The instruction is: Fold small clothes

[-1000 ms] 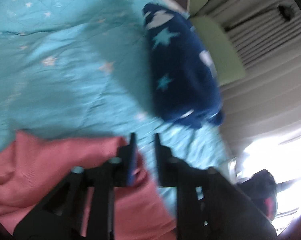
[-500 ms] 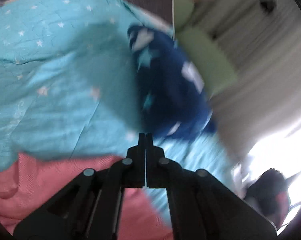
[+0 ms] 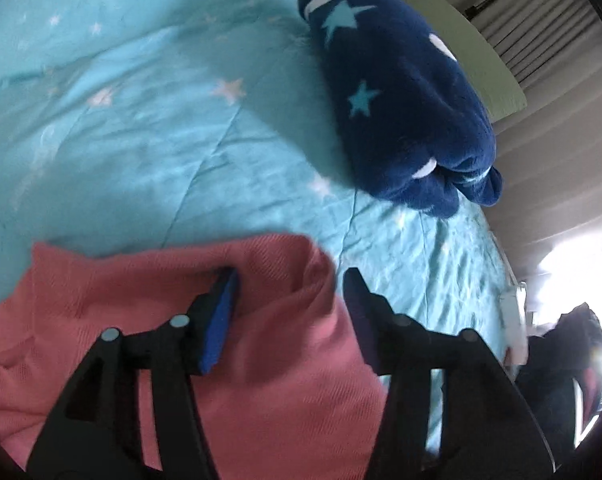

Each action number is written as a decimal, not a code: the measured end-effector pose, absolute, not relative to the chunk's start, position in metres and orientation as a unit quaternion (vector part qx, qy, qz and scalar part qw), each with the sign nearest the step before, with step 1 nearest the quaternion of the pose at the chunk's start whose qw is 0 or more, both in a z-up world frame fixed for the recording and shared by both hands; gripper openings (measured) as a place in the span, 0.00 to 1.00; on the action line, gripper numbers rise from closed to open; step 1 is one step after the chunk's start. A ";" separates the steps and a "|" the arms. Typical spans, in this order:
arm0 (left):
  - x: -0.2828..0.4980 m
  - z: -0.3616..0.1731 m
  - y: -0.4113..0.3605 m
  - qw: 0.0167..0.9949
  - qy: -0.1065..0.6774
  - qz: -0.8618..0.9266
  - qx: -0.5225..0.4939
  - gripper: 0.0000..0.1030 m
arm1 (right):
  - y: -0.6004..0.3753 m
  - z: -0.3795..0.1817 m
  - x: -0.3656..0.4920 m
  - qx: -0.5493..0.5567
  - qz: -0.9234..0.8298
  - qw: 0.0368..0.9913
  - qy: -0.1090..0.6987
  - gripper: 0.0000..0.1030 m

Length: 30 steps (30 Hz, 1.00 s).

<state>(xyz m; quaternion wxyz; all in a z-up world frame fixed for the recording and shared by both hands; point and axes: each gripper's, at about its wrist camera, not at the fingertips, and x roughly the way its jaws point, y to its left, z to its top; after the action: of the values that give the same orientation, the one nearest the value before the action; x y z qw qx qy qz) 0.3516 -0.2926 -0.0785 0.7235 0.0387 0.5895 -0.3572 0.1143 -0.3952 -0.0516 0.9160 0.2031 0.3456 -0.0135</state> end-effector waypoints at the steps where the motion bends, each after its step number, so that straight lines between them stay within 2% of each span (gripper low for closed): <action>1: 0.351 -0.077 -0.295 0.730 0.585 -0.352 0.032 0.49 | -0.391 -0.048 0.114 0.191 -0.017 0.919 0.343 0.62; 2: 0.353 -0.075 -0.299 0.729 0.584 -0.357 0.019 0.05 | -0.386 -0.046 0.115 0.178 -0.015 0.921 0.345 0.58; 3: 0.357 -0.076 -0.304 0.707 0.603 -0.370 -0.005 0.08 | -0.382 -0.045 0.118 0.167 -0.011 0.922 0.349 0.53; 5: 0.358 -0.068 -0.310 0.722 0.590 -0.362 -0.018 0.01 | -0.370 -0.043 0.126 0.138 -0.004 0.918 0.371 0.36; 6: 0.357 -0.063 -0.313 0.729 0.578 -0.366 -0.018 0.00 | -0.364 -0.044 0.133 0.126 0.003 0.912 0.391 0.33; 7: 0.359 -0.056 -0.313 0.736 0.567 -0.370 -0.027 0.00 | -0.361 -0.047 0.138 0.123 0.009 0.904 0.409 0.22; 8: 0.362 -0.049 -0.311 0.745 0.554 -0.369 -0.050 0.00 | -0.361 -0.051 0.141 0.125 0.011 0.899 0.420 0.07; 10: 0.369 -0.038 -0.304 0.758 0.536 -0.363 -0.079 0.00 | -0.372 -0.054 0.140 0.159 0.011 0.894 0.419 0.07; 13: 0.372 -0.031 -0.296 0.760 0.538 -0.358 -0.068 0.00 | -0.403 -0.064 0.133 0.260 0.026 0.870 0.419 0.07; 15: 0.368 -0.034 -0.287 0.755 0.546 -0.359 -0.051 0.00 | -0.402 -0.065 0.129 0.255 0.023 0.871 0.419 0.07; 16: 0.366 -0.036 -0.279 0.752 0.550 -0.360 -0.045 0.04 | -0.400 -0.064 0.126 0.246 0.018 0.874 0.419 0.07; 17: 0.363 -0.042 -0.272 0.743 0.561 -0.364 -0.039 0.18 | -0.398 -0.062 0.123 0.241 0.010 0.876 0.417 0.07; 18: 0.362 -0.047 -0.268 0.735 0.571 -0.364 -0.036 0.28 | -0.400 -0.062 0.121 0.250 0.007 0.873 0.418 0.07; 19: 0.360 -0.055 -0.266 0.727 0.583 -0.362 -0.032 0.49 | -0.402 -0.063 0.119 0.261 0.008 0.869 0.421 0.07; 20: 0.359 -0.065 -0.266 0.715 0.601 -0.355 -0.027 0.59 | -0.407 -0.067 0.118 0.281 0.012 0.859 0.427 0.07; 24: 0.357 -0.076 -0.276 0.705 0.609 -0.363 -0.023 0.59 | -0.415 -0.068 0.114 0.295 0.009 0.857 0.423 0.09; 25: 0.354 -0.075 -0.284 0.704 0.607 -0.368 -0.011 0.52 | -0.414 -0.067 0.113 0.294 0.009 0.858 0.422 0.10; 26: 0.351 -0.073 -0.292 0.708 0.600 -0.373 0.001 0.12 | -0.411 -0.068 0.111 0.293 0.013 0.858 0.421 0.12; 28: 0.348 -0.069 -0.303 0.698 0.602 -0.388 -0.009 0.04 | -0.406 -0.070 0.109 0.286 0.019 0.864 0.413 0.14; 30: 0.348 -0.055 -0.304 0.739 0.562 -0.372 -0.017 0.01 | -0.405 -0.072 0.103 0.277 0.017 0.870 0.407 0.15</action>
<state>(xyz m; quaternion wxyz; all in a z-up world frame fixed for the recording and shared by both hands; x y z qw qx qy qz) 0.3480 -0.3040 -0.0550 0.7387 -0.0173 0.5616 -0.3723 0.1035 -0.4049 -0.0715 0.8701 0.2774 0.4070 0.0173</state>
